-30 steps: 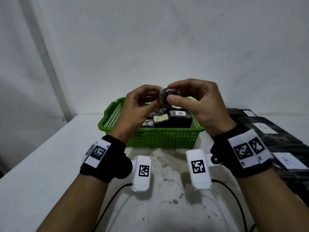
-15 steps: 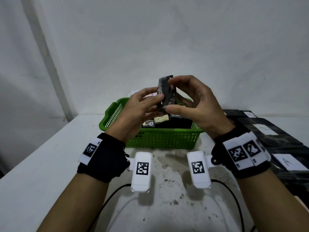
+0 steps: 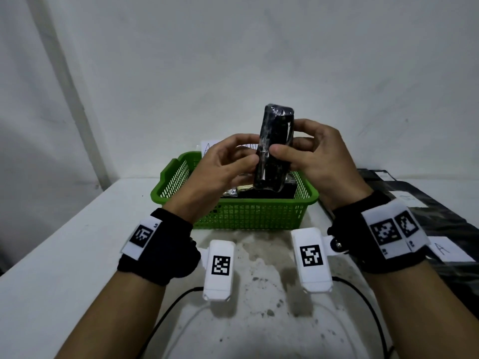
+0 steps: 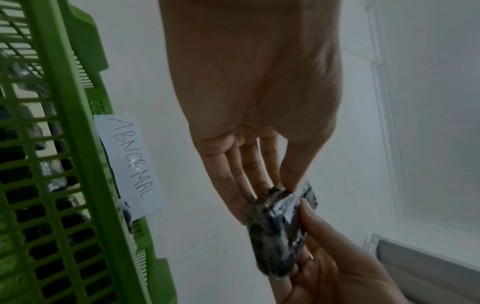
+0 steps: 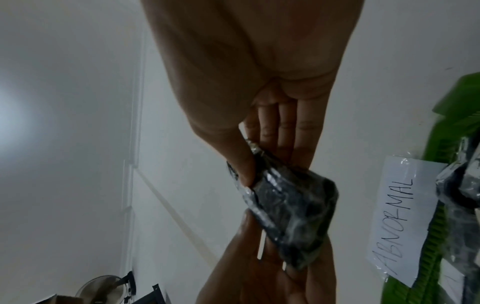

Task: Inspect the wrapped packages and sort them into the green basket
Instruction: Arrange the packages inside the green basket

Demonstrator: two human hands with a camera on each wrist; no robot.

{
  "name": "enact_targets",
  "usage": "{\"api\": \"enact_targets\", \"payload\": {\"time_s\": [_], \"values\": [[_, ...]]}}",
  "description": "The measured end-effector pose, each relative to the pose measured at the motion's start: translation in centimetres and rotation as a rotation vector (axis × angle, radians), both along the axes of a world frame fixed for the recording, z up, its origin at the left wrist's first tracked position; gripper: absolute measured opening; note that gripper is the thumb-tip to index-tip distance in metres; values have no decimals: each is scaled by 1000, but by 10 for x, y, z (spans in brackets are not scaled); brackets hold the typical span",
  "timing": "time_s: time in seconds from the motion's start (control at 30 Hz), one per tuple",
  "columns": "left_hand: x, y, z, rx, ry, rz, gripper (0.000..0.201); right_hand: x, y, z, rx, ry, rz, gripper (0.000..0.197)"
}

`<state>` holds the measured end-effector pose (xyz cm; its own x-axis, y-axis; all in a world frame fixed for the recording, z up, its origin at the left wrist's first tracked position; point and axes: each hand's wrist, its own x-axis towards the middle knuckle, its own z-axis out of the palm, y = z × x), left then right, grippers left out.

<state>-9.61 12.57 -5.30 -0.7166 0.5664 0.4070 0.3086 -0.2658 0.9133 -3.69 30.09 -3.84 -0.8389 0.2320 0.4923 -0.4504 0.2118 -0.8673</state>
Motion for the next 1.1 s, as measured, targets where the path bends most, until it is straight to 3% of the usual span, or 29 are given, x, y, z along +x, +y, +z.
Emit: {"api": "enact_targets", "payload": {"time_s": [0.27, 0.4, 0.5, 0.7, 0.83, 1.1], "values": [[1, 3, -2, -55, 133, 138, 30, 2, -1, -1, 21, -47, -28, 44], [5, 5, -2, -73, 189, 134, 31, 3, -3, -1, 63, -34, -98, 52], [6, 4, 0, -61, 191, 129, 25, 3, -2, -1, 22, 21, -139, 46], [2, 7, -4, -218, 114, 162, 28, 2, 1, 1, -179, 52, -6, 37], [0, 9, -6, -190, 46, 148, 29, 3, -1, 4, -204, 57, 88, 34], [-8, -1, -8, -181, 151, 243, 34, 8, -2, 6, -222, 57, 130, 12]]}}
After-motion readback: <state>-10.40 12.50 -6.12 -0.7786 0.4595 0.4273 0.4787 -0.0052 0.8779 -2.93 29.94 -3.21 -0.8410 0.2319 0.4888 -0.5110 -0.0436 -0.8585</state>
